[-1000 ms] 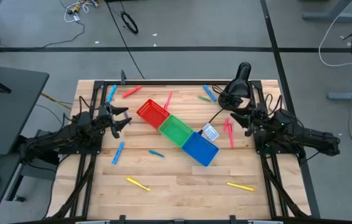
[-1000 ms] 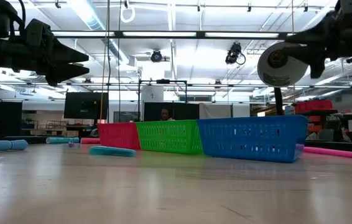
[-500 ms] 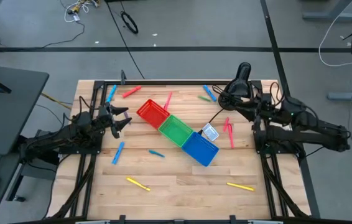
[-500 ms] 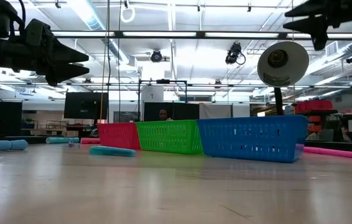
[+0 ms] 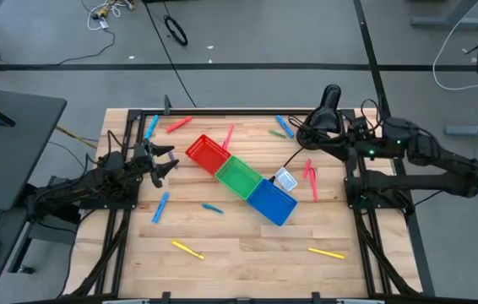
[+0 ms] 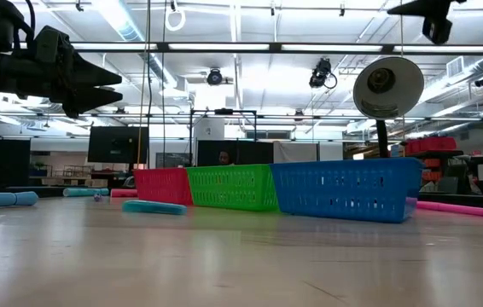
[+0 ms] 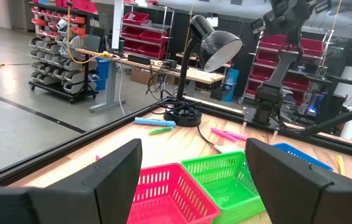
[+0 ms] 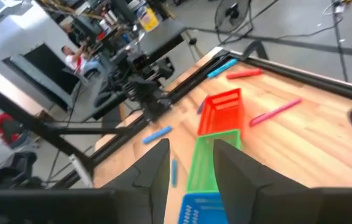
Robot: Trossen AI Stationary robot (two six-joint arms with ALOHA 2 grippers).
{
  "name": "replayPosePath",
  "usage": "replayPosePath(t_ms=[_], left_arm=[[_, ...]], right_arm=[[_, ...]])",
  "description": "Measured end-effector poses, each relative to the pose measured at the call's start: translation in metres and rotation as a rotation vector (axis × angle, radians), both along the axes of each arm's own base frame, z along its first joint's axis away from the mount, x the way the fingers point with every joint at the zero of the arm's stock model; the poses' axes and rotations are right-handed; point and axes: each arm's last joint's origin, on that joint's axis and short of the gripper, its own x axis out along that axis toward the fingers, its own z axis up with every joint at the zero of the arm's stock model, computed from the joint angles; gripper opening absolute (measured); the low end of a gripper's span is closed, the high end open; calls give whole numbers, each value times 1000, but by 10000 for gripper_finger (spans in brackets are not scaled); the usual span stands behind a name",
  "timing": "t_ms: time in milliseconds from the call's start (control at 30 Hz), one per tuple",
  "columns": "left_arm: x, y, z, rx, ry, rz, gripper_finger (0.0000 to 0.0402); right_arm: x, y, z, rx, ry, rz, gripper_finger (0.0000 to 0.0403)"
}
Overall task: Pick & Place Markers
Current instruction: Put the right yellow marker pen into the red bin
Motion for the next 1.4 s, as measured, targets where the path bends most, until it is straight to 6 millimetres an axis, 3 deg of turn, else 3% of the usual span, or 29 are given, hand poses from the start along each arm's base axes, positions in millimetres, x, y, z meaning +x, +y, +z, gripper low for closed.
replayPosePath(t_ms=[200, 367, 1233, 1400], left_arm=[[0, 0, 0, 0, 1, 0, 291], [0, 0, 0, 0, 1, 0, 291], [0, 0, 0, 0, 0, 0, 291], [0, 0, 0, 0, 1, 0, 291]], right_arm=[[11, 6, 18, 81, 45, 51, 123], [21, 15, 23, 171, 122, 105, 123], [57, 101, -3, 476, 473, 457, 123], [54, 115, 7, 451, 562, 494, 123]])
